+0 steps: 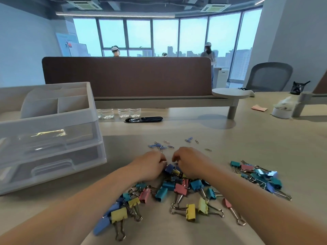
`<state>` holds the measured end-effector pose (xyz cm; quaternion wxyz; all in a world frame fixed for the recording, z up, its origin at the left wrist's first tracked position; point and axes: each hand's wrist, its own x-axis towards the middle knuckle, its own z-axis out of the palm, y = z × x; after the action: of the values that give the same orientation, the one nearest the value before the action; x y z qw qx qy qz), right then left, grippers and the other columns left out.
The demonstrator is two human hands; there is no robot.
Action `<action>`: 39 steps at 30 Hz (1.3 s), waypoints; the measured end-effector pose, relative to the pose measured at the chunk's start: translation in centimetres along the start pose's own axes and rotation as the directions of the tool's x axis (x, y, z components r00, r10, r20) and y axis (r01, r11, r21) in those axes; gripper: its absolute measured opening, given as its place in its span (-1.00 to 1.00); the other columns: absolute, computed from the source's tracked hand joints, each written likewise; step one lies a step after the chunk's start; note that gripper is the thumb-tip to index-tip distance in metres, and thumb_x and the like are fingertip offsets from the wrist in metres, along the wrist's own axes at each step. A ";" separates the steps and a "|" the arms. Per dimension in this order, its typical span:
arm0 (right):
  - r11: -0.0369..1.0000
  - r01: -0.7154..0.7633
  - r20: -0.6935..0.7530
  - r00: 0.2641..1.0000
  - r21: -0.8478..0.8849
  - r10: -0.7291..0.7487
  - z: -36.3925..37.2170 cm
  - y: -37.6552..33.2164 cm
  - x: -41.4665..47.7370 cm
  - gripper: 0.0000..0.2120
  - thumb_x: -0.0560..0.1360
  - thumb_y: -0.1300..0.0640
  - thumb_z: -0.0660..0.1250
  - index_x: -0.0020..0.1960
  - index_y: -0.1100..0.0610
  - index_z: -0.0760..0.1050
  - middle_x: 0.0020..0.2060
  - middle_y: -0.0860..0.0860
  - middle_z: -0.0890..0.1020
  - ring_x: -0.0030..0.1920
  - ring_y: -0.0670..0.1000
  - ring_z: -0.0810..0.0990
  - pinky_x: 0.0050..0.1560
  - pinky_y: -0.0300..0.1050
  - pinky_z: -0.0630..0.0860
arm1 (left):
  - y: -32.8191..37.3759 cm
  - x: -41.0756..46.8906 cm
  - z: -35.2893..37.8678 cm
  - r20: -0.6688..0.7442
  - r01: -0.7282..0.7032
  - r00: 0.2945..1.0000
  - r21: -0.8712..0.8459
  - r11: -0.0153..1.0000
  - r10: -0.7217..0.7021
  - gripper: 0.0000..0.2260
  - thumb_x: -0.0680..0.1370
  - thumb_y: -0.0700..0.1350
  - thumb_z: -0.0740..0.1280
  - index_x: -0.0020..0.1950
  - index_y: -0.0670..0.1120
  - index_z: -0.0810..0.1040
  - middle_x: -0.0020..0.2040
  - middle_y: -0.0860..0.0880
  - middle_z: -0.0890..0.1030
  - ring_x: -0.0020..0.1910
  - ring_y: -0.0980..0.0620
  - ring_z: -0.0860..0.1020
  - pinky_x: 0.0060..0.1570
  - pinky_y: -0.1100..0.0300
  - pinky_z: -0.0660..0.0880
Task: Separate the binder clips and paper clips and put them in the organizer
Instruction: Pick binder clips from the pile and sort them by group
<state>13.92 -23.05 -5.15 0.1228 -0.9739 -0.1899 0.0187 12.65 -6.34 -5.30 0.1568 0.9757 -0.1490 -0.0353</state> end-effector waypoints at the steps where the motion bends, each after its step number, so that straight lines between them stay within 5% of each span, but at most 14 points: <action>1: 1.000 0.002 0.001 1.000 0.000 -0.002 -0.1 0.2 -0.1 -0.69 0.58 0.24 0.19 0.23 0.01 0.56 0.23 -0.03 0.55 0.17 0.00 0.53 0.18 -0.10 0.51 | 0.2 0.0 0.1 -0.001 -0.001 1.000 0.006 1.000 0.001 -0.76 0.65 -0.01 0.16 0.11 -0.01 0.60 0.03 -0.01 0.61 -0.06 0.03 0.53 -0.12 0.13 0.42; 13: 0.997 -0.039 -0.098 0.994 0.061 0.045 -0.8 2.4 2.0 -0.67 0.55 0.21 0.16 0.21 0.02 0.57 0.17 -0.05 0.62 0.12 -0.04 0.58 0.17 -0.09 0.54 | -2.8 2.6 -1.7 -0.164 0.082 0.983 -0.005 0.997 -0.081 -0.84 0.59 -0.19 0.24 0.09 -0.10 0.58 0.09 -0.06 0.61 0.06 -0.03 0.53 0.08 0.11 0.47; 20: 0.997 -0.060 -0.127 0.990 0.046 0.065 0.2 1.7 6.6 -0.80 0.55 0.10 0.29 0.13 -0.01 0.60 0.06 -0.06 0.63 0.00 -0.02 0.59 0.00 -0.11 0.55 | -6.5 6.7 -2.1 -0.114 0.169 0.979 0.001 0.986 -0.168 -0.74 0.57 -0.15 0.32 0.26 -0.09 0.53 0.19 -0.07 0.56 0.17 -0.05 0.51 0.14 0.14 0.41; 31: 0.998 0.040 -0.097 0.995 0.043 -0.036 0.7 -0.2 11.9 -0.81 0.54 0.07 0.37 0.14 -0.01 0.60 0.10 -0.02 0.62 0.08 0.02 0.56 0.12 -0.02 0.53 | -8.2 9.4 -1.4 -0.157 0.079 0.984 -0.058 0.995 -0.088 -0.88 0.48 -0.14 0.43 -0.04 0.06 0.59 -0.14 0.05 0.55 -0.12 0.03 0.53 -0.17 0.22 0.35; 39: 0.999 0.045 -0.053 0.998 0.002 -0.045 1.1 -0.7 12.8 -0.86 0.51 0.08 0.41 0.06 0.00 0.63 -0.03 -0.05 0.61 -0.02 0.00 0.56 -0.08 -0.14 0.44 | -8.3 9.8 -1.1 -0.152 0.092 0.983 -0.100 0.991 -0.107 -0.89 0.50 -0.13 0.43 -0.15 0.06 0.55 -0.17 0.07 0.53 -0.17 0.07 0.50 -0.28 0.24 0.33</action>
<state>25.44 -17.37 -5.92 0.1298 -0.9694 -0.2083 -0.0095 24.48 -1.47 -7.07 0.2111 0.9733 -0.0855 0.0270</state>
